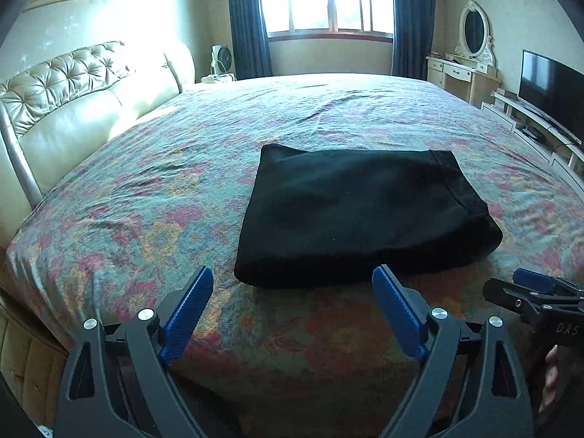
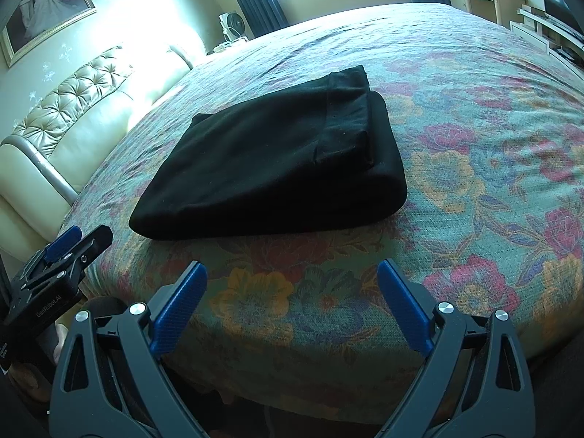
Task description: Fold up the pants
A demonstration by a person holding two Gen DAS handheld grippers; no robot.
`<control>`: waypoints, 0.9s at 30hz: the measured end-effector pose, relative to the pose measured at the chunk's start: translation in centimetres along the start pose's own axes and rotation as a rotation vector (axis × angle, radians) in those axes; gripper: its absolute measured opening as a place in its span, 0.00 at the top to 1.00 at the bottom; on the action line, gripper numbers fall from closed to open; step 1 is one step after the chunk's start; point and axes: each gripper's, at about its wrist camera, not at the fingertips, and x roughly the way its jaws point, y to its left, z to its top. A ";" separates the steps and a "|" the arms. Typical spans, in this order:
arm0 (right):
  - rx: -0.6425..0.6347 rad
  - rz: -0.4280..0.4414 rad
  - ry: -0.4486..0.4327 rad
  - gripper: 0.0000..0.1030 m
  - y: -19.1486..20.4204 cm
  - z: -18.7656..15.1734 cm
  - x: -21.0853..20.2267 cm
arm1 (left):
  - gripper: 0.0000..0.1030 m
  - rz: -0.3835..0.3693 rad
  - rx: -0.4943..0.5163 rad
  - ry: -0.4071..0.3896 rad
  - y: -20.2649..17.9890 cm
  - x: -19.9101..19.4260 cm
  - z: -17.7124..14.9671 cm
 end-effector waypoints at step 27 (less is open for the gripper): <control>0.045 0.005 0.017 0.08 -1.1 -0.7 0.7 | 0.10 -0.052 -0.111 0.147 1.5 1.5 -1.3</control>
